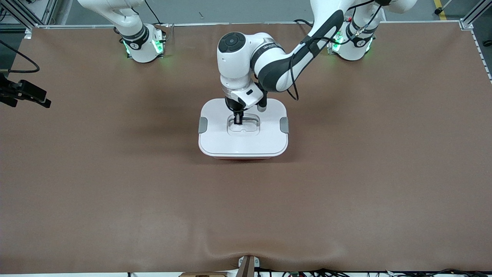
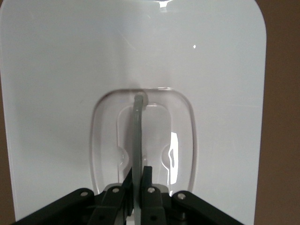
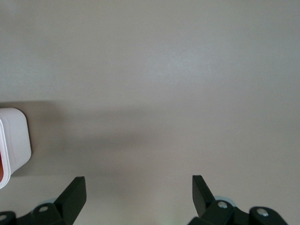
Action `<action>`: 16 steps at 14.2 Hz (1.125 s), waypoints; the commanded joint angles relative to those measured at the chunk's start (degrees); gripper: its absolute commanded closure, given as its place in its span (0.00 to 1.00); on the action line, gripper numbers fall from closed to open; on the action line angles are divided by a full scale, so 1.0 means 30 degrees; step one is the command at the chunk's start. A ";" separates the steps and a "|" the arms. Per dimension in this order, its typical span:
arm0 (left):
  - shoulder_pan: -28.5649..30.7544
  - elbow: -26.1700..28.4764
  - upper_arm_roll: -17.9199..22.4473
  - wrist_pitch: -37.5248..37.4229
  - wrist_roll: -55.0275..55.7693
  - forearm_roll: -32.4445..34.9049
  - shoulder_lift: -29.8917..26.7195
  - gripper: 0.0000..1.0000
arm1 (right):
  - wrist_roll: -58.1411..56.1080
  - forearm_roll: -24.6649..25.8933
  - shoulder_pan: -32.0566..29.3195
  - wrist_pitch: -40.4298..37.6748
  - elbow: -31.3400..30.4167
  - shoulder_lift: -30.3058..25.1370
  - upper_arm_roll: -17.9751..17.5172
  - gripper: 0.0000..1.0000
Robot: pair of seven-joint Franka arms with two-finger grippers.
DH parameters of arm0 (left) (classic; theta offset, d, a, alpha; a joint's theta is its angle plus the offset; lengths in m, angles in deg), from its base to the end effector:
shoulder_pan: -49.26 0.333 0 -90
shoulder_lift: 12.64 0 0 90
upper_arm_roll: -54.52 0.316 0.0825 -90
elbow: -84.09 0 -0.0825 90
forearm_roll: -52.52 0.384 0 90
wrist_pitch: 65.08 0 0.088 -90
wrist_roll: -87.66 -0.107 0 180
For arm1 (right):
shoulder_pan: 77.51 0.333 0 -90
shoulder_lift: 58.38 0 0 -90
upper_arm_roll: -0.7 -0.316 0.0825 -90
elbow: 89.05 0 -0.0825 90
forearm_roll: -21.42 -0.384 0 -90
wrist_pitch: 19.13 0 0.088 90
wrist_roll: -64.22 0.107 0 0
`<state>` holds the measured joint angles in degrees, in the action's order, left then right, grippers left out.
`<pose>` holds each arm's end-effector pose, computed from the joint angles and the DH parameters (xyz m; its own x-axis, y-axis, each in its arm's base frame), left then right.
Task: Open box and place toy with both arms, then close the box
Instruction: 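Lower the lid onto the box and press it down with the left gripper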
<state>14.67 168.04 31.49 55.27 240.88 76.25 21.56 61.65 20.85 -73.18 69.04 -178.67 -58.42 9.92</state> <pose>0.4428 -0.5640 0.3618 0.0244 0.9997 -0.0046 0.9848 -0.0232 0.1722 0.5491 -0.0459 0.6252 0.9989 -0.0401 -0.0241 -0.0404 -0.9991 -0.0112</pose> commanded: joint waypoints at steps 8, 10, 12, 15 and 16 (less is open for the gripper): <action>-0.0716 -0.0592 0.0088 -0.0154 0.0109 0.0589 0.0730 1.00 | 0.0358 0.0134 0.0199 -0.0270 -0.0098 -0.0190 0.0030 0.00; -0.0745 -0.0621 0.0147 -0.0154 0.0399 0.0589 0.0817 1.00 | 0.0358 0.0134 0.0170 -0.0299 -0.0098 -0.0190 0.0030 0.00; -0.0687 -0.0592 0.0205 -0.0154 0.0489 0.0909 0.0819 1.00 | 0.0387 0.0134 0.0170 -0.0446 -0.0098 -0.0190 0.0030 0.00; -0.0511 -0.0592 0.0205 -0.0154 0.0460 0.0940 0.0760 1.00 | 0.0475 0.0134 0.0373 -0.0504 -0.0039 -0.0219 -0.0028 0.00; -0.0453 -0.0592 0.0234 -0.0154 0.0460 0.0940 0.0760 1.00 | 0.0852 0.0134 0.0520 -0.0533 -0.0039 -0.0278 -0.0116 0.00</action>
<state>13.27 167.52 31.94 55.36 241.54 77.50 23.48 61.81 20.84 -72.83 67.99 -178.68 -58.42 9.84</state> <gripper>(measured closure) 0.930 0.000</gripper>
